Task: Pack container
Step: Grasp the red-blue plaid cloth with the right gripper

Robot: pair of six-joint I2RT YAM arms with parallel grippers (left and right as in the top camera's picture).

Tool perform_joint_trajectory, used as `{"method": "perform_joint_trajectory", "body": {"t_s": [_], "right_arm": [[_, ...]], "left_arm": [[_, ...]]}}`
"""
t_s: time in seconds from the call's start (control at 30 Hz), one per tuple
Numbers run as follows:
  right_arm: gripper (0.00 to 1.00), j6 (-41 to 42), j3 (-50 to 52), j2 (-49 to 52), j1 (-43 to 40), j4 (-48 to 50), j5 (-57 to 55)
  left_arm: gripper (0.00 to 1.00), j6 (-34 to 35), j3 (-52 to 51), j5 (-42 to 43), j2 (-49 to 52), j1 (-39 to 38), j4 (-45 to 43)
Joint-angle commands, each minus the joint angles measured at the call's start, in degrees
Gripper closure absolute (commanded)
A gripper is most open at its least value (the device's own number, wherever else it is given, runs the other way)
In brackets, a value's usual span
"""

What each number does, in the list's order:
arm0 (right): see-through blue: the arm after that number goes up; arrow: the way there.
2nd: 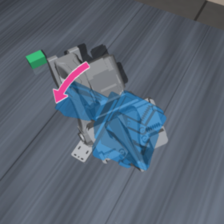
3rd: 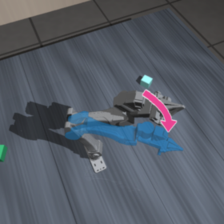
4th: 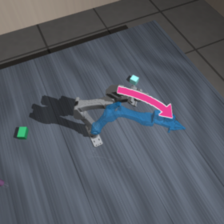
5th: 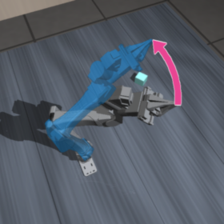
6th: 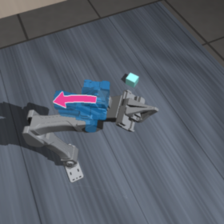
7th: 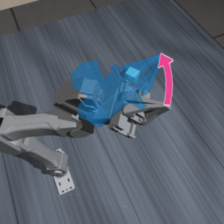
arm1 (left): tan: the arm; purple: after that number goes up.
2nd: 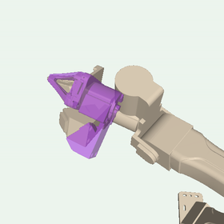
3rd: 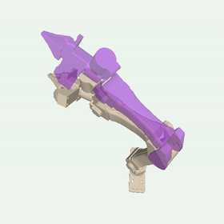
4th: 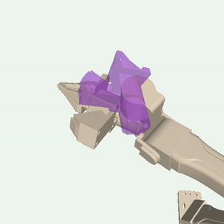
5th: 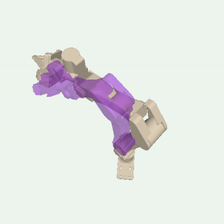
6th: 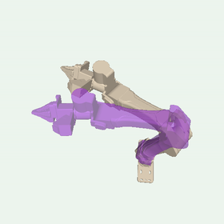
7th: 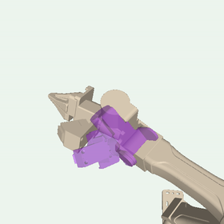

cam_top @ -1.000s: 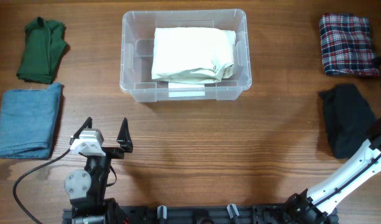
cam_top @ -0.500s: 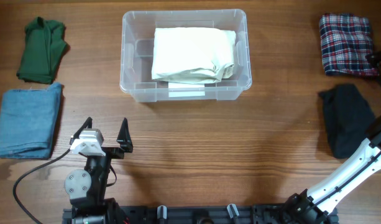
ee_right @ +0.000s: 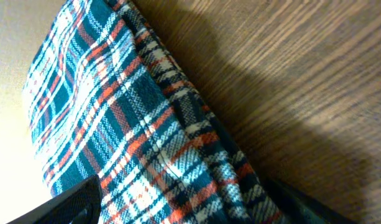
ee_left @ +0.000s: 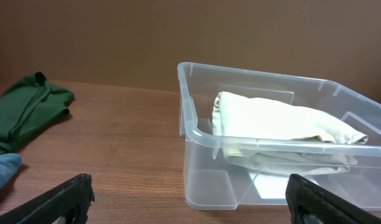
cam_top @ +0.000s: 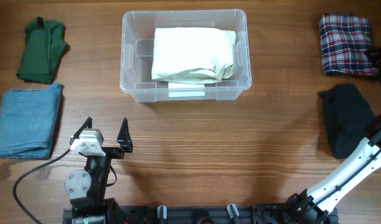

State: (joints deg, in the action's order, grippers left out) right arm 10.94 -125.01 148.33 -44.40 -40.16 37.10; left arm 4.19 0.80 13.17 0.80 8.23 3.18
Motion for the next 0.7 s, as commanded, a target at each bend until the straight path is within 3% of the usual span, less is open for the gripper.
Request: {"method": "perform_joint_trajectory", "body": {"t_s": [0.0,0.23,0.3,0.53,0.67], "right_arm": [[0.18,-0.50,2.10,7.19,3.10,-0.85,-2.34],[0.25,-0.48,2.10,7.26,5.95,0.22,-2.32],[0.31,-0.48,2.10,7.26,6.54,0.39,-2.32],[0.77,-0.48,2.10,7.23,6.73,0.37,-2.08],[0.96,-1.92,2.08,7.23,6.73,0.70,1.66]], "left_arm": [[0.00,0.74,-0.48,-0.59,-0.42,0.26,0.00],[0.00,0.74,-0.48,-0.59,-0.42,0.26,0.00],[0.00,0.74,-0.48,-0.59,-0.42,0.26,0.00],[0.00,0.74,-0.48,-0.59,-0.42,0.26,0.00],[0.00,0.74,-0.48,-0.59,-0.42,0.26,0.00]]}}
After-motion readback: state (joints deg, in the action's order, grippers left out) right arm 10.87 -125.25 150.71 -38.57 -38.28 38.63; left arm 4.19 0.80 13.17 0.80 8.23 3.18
